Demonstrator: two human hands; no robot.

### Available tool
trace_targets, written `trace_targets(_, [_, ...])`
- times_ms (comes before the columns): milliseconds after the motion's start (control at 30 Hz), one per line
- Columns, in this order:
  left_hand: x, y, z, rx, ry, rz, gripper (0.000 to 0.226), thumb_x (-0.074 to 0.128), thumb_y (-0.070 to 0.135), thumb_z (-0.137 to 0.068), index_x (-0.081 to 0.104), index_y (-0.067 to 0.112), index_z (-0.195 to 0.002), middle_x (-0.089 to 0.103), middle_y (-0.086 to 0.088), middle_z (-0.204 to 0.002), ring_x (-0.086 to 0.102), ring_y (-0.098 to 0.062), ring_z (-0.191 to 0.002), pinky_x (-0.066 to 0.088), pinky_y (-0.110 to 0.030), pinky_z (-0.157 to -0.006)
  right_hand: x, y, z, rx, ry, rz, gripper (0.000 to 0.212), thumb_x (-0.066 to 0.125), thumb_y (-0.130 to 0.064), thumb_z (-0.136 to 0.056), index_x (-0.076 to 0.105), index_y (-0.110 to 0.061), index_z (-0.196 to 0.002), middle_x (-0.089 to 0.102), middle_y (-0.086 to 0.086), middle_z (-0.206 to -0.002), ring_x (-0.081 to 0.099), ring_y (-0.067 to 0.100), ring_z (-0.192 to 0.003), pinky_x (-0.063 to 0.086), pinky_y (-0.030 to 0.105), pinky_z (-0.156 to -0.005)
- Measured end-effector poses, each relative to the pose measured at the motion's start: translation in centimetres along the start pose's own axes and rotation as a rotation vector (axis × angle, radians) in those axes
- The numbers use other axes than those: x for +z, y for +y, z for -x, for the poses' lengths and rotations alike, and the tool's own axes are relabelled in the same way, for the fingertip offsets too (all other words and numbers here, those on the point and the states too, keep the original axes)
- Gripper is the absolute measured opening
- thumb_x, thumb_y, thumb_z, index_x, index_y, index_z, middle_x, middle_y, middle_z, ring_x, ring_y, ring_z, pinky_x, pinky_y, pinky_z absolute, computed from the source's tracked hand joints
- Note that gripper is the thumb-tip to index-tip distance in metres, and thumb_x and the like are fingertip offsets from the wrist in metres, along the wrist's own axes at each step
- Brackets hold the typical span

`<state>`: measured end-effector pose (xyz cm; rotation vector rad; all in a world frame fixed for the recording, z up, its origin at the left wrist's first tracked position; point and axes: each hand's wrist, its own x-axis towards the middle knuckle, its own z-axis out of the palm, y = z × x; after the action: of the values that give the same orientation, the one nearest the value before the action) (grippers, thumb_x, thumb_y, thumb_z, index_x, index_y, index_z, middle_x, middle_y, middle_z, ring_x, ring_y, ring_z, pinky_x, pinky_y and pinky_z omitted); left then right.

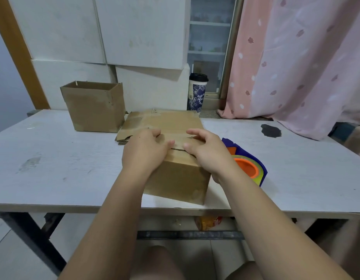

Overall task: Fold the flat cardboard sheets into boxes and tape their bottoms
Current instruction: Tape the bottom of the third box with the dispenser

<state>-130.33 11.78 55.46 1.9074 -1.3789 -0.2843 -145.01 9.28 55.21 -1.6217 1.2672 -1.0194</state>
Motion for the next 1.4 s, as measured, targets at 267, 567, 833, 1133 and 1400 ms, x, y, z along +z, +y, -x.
trace_targets(267, [0.5,-1.0,0.3,-0.231,0.161,0.77,0.044,0.043,0.006,-0.093,0.051,0.027,-0.131,0.058,0.008,-0.126,0.057,0.002,-0.092,0.043,-0.017,-0.069,0.1,1.6,0.8,-0.072,0.205,-0.436,0.047,0.04,0.012,-0.093,0.061,-0.029,-0.103,0.06,-0.008,-0.118,0.052,0.008,-0.12,0.042,0.032,-0.106])
trace_targets(567, [0.2,-0.3,1.1,-0.3,0.327,0.769,0.065,0.03,-0.01,-0.08,0.056,0.032,-0.122,0.055,0.004,-0.126,0.053,-0.009,-0.107,0.043,-0.018,-0.073,0.7,2.6,1.1,-0.119,0.305,-0.518,0.04,0.038,0.004,-0.098,0.065,-0.025,-0.1,0.067,-0.007,-0.111,0.058,0.01,-0.113,0.043,0.04,-0.106])
trace_targets(833, [-1.9,-3.2,-0.1,-0.479,-0.206,1.114,0.031,0.044,-0.002,-0.096,0.063,0.011,-0.117,0.072,-0.008,-0.1,0.07,-0.018,-0.091,0.056,-0.027,-0.071,1.3,3.8,0.9,-0.137,0.353,-0.534,0.046,0.029,0.0,-0.101,0.064,-0.03,-0.1,0.064,-0.004,-0.119,0.055,0.011,-0.118,0.04,0.037,-0.108])
trace_targets(1133, [-0.6,-1.8,1.7,-0.297,0.355,0.931,0.02,0.047,0.011,-0.095,0.064,0.02,-0.1,0.063,0.006,-0.102,0.06,-0.015,-0.1,0.049,-0.019,-0.084,1.0,4.1,0.7,-0.111,0.351,-0.46,0.047,0.044,0.016,-0.086,0.064,-0.026,-0.093,0.068,0.003,-0.108,0.062,0.017,-0.107,0.051,0.038,-0.096])
trace_targets(1400, [1.6,3.0,6.9,0.305,0.173,-0.343,0.069,0.015,0.073,-0.08,0.064,0.036,-0.113,0.056,0.006,-0.125,0.046,-0.019,-0.118,0.018,-0.052,-0.106,-3.7,3.5,-1.3,-0.209,0.505,0.14,0.037,0.044,-0.004,-0.086,0.058,-0.029,-0.109,0.053,0.0,-0.117,0.053,0.021,-0.11,0.049,0.035,-0.088])
